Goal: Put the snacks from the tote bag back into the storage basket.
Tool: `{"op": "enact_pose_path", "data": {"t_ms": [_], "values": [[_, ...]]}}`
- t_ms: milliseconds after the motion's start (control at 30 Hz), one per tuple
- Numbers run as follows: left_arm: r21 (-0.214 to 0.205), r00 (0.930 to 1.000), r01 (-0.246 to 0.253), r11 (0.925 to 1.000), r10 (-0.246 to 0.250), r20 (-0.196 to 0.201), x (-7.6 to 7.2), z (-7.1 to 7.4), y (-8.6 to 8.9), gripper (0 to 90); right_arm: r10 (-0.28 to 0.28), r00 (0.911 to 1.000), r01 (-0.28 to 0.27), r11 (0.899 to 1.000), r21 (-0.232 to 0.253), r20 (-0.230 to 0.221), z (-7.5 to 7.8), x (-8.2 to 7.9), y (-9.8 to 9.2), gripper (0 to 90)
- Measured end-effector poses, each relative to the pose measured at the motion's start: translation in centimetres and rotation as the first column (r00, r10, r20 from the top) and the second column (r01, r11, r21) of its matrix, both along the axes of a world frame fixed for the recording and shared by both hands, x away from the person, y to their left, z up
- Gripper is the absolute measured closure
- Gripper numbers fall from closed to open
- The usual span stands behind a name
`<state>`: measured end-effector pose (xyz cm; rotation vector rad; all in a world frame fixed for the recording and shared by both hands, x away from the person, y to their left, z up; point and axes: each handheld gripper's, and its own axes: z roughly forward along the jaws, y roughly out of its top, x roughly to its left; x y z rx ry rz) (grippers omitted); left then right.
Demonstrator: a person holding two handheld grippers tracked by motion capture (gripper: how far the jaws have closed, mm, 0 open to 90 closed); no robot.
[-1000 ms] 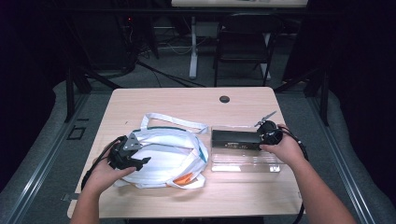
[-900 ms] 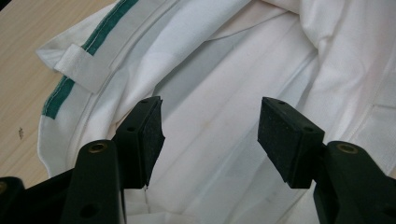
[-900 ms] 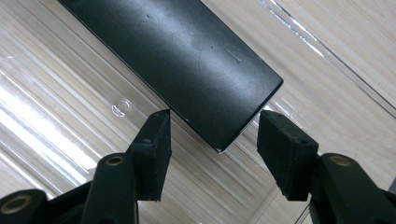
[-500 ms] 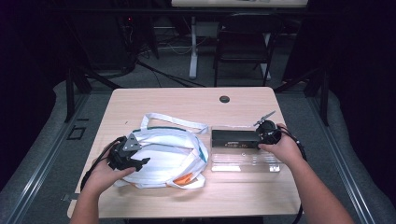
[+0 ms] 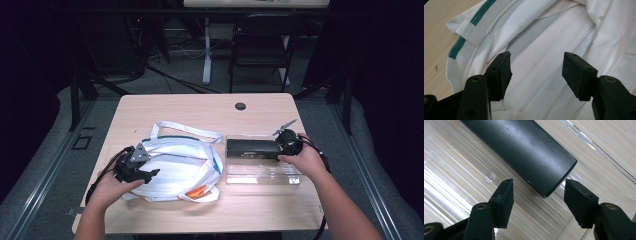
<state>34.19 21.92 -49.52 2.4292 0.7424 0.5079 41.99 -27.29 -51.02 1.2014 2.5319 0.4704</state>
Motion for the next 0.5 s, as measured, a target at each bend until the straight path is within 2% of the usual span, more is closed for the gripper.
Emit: {"op": "enact_pose_path", "data": {"t_ms": [500], "values": [[0.007, 0.9999, -0.008, 0.9999, 0.007, 0.009, -0.1, 0.0, 0.0, 40.3, 0.003, 0.9999, -0.003, 1.000, 0.021, 0.015, 1.2, -0.9, -0.4, 41.1]]}}
